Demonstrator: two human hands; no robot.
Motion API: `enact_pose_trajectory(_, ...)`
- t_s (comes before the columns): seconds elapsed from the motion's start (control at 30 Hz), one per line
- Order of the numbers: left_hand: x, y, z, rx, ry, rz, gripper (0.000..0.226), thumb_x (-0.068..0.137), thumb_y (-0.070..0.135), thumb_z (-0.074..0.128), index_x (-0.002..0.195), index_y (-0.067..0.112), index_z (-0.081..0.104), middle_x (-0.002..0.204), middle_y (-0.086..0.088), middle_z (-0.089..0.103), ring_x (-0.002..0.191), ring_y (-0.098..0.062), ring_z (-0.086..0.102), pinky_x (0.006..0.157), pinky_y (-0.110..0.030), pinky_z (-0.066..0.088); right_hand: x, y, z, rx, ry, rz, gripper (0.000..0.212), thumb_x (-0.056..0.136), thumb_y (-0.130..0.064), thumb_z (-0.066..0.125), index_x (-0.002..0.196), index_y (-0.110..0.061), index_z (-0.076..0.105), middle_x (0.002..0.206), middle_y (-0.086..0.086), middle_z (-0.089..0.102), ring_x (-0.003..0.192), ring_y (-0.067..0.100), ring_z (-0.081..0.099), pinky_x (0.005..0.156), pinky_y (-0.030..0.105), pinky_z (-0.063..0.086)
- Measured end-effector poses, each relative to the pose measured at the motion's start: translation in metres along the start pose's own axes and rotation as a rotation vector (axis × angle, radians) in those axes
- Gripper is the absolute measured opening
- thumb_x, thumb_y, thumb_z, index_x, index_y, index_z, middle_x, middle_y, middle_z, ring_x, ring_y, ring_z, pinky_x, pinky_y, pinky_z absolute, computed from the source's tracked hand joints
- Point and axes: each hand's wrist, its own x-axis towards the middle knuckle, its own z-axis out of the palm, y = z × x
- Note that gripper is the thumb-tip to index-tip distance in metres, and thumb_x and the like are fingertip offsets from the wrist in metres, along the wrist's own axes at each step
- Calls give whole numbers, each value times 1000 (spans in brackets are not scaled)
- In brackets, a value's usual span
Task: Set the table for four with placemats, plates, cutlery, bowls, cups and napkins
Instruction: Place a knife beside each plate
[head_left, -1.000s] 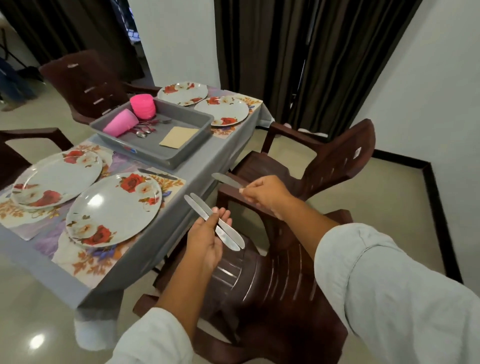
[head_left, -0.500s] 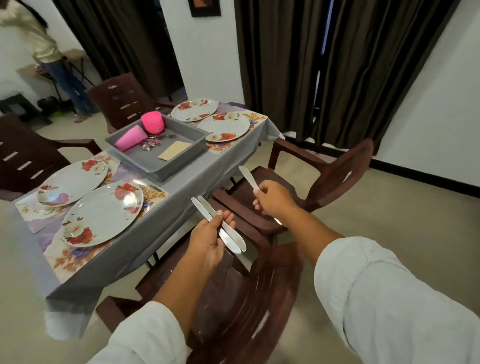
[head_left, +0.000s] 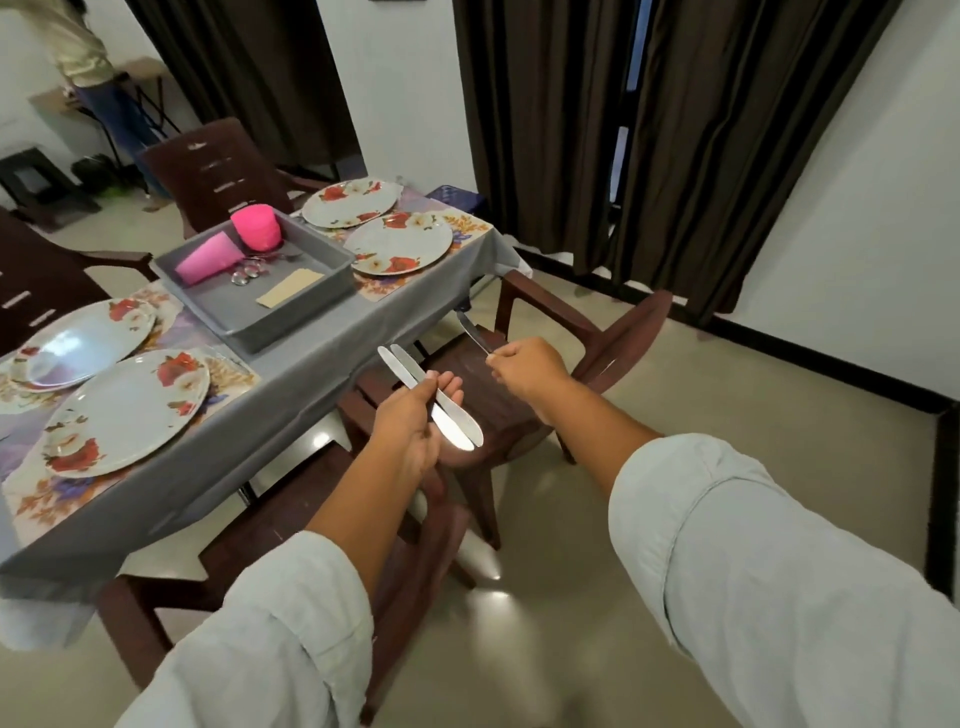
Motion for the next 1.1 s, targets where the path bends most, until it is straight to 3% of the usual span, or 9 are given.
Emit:
enact_pose_trajectory(0.23,78,-28,67,-57,29,-14,16,100,5,59,113,-3,62,99,-18,74,80,-23,77,70,-32,61,94,12,-31,-40,-47,23,24,97,-27,67,114,-12,74,107,12,74,97,29,69,88,42,59)
enact_pose_trajectory(0.33,125,-36,99,-75,44,-13,15,99,5,59,112,-4,62,99,-18,74,82,-23,76,72,-32,61,149,16,-43,-58,-118,56,16,99,-22,64,99,-10,76,93,9,75,84,23,68,85,38,57)
enact_pose_trajectory(0.5,195,-48,151,-94,102,-60,23,100,5,58,121,-4,58,101,-17,74,80,-22,77,65,-31,60,229,16,-76,127,-171,208,22,102,-2,52,87,3,67,69,8,59,57,13,53,54,19,48)
enact_pose_trajectory(0.6,225,-52,179,-69,127,-71,22,100,5,58,121,-3,58,102,-17,74,82,-22,76,69,-32,60,274,19,-97,183,-183,269,27,100,3,50,75,-1,61,66,9,54,54,14,49,46,18,42)
enact_pose_trajectory(0.67,243,-53,194,-61,136,-64,22,100,5,58,121,-3,56,103,-17,74,85,-23,76,71,-32,60,300,23,-107,215,-206,291,27,98,7,51,74,-2,61,68,11,56,56,16,51,47,20,45)
enact_pose_trajectory(0.8,286,-61,225,-79,180,-52,20,101,6,57,119,-2,55,100,-16,73,82,-22,76,64,-30,60,361,28,-124,313,-262,353,23,94,12,54,77,-2,62,73,13,60,63,17,59,62,22,54)
enact_pose_trajectory(0.9,321,-72,252,-121,238,-44,18,102,8,57,117,-1,56,100,-16,74,80,-21,77,60,-29,60,413,36,-132,293,-335,356,20,92,11,56,80,-3,64,76,15,65,66,19,64,59,24,56)
enact_pose_trajectory(1.1,385,-90,323,-204,411,24,14,101,9,59,111,0,61,95,-14,75,84,-20,75,66,-30,61,531,58,-151,165,-538,337,9,91,-6,67,96,-8,75,93,12,77,81,21,70,82,36,55)
